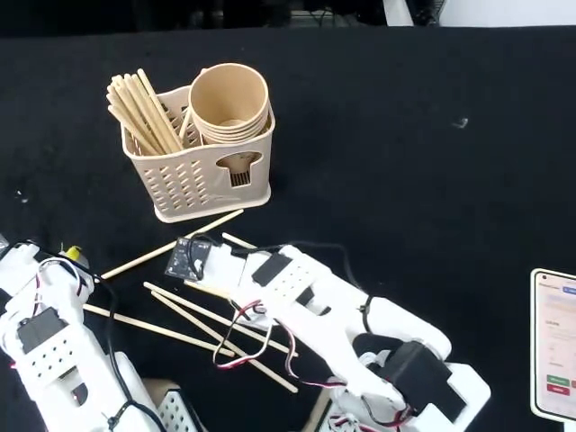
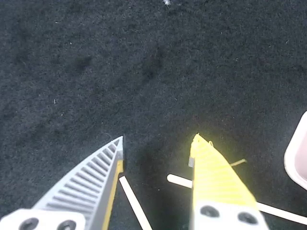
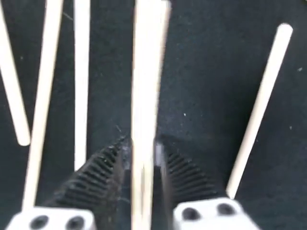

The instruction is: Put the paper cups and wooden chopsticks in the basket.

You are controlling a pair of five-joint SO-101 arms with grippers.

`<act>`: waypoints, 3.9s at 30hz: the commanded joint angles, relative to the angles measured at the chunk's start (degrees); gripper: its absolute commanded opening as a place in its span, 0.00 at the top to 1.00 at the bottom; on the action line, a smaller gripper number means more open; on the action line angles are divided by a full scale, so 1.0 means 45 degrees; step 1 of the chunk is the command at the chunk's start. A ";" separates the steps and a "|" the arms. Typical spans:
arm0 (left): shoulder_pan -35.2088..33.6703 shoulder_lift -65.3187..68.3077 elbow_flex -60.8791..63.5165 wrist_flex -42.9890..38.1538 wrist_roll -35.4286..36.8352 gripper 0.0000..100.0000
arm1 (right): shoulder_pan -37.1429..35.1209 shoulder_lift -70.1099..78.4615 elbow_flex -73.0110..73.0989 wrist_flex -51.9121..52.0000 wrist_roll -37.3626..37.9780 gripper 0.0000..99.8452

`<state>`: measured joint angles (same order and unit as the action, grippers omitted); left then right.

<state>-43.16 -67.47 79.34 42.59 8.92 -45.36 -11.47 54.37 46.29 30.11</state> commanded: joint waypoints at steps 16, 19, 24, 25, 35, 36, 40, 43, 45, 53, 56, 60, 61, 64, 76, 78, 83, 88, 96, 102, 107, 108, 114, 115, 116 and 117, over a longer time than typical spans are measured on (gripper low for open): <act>-0.0107 -0.0078 -0.0088 -0.0195 0.0078 0.77 | -0.0117 0.2569 -0.2784 0.0918 -0.0645 0.81; -0.0107 -0.0078 -0.0088 -0.0195 0.0078 0.77 | -0.0195 0.3038 -0.3116 0.1426 -0.0606 0.94; -0.0107 -0.0078 -0.0088 -0.0195 0.0078 0.77 | -0.0449 0.2706 -0.2823 0.1641 -0.0293 0.99; -0.0107 -0.0078 -0.0088 -0.0195 0.0078 0.77 | -0.0391 0.2374 -0.2842 0.1719 -0.0293 0.99; -0.0107 -0.0078 -0.0088 -0.0195 0.0078 0.77 | 0.0606 -0.5011 -0.5558 0.5177 -0.1407 0.99; -0.0107 -0.0078 -0.0088 -0.0195 0.0078 0.77 | 0.0567 -0.5597 -0.5890 0.5294 -0.1563 0.99; -0.0107 -0.0078 -0.0088 -0.0195 0.0078 0.77 | 0.0527 -0.6672 -0.6886 0.5470 -0.1817 0.99; -0.0107 -0.0078 -0.0088 -0.0195 0.0078 0.77 | 0.0508 -0.6672 -0.7629 0.5509 -0.1895 0.99; -0.0088 -0.0078 -0.0088 -0.0195 0.0078 0.77 | 0.0449 -0.6730 -0.8625 0.4884 -0.1934 0.99; -0.0107 -0.0078 -0.0088 -0.0195 0.0078 0.77 | 0.0488 -0.6457 -0.9407 -0.3692 -0.5529 0.99; -0.0107 -0.0078 -0.0088 -0.0195 0.0078 0.77 | 0.0508 -0.5675 -0.8234 -0.7502 -0.5705 0.99; -0.0107 -0.0078 -0.0088 -0.0176 0.0078 0.77 | 0.0762 -0.4034 -0.7394 -1.0374 -0.5216 0.99; -0.0107 -0.0078 -0.0088 -0.0176 0.0078 0.77 | 0.0860 -0.3565 -0.7336 -1.0686 -0.4982 0.99; -0.0107 -0.0078 -0.0088 -0.0176 0.0078 0.77 | 0.1055 -0.2120 -0.7394 -1.0999 -0.4786 0.99; -0.0107 -0.0078 -0.0088 -0.0195 0.0078 0.77 | 0.1192 -0.2413 -1.0266 -0.0899 -0.4786 0.75; -0.0107 -0.0078 -0.0088 -0.0195 0.0078 0.77 | 0.1153 -0.3194 -1.0618 0.1641 -0.4767 0.74; -0.0049 -0.0078 -0.0088 -0.0195 0.0078 0.77 | 0.0781 -0.4855 -0.9055 0.6388 -0.4767 0.74; -0.0049 -0.0078 -0.0088 -0.0195 0.0078 0.77 | 0.0020 -0.5187 -0.3565 0.5841 -0.4474 0.74; -0.0049 -0.0078 -0.0088 -0.0195 0.0078 0.77 | -0.0078 -0.5167 0.2393 0.0508 -0.2716 0.86; -0.0068 -0.0078 -0.0088 -0.0195 0.0078 0.77 | -0.0488 -0.5148 0.2256 0.0527 -0.2735 0.83; -0.0107 -0.0078 -0.0088 -0.0195 0.0078 0.77 | -0.1074 -0.3995 0.1201 0.0371 -0.2774 0.83; -0.0107 -0.0078 -0.0088 -0.0176 0.0078 0.77 | -0.1035 -0.3468 0.0889 0.0274 -0.2774 0.83; -0.0107 -0.0078 -0.0088 -0.0156 0.0078 0.77 | -0.0449 0.0049 -0.0889 -0.0703 -0.2696 0.83; -0.0107 -0.0078 -0.0088 -0.0137 0.0078 0.77 | -0.0274 0.0498 -0.1182 -0.0723 -0.2676 0.83; -0.0107 -0.0078 -0.0088 -0.0137 0.0078 0.77 | -0.0117 0.0928 -0.1455 -0.0664 -0.2676 0.83; -0.0107 -0.0078 -0.0088 -0.0137 0.0078 0.77 | 0.0020 0.1377 -0.1709 -0.0606 -0.2676 0.83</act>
<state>-43.16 -67.47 79.34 42.59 8.92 -47.47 -9.45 51.91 44.26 17.36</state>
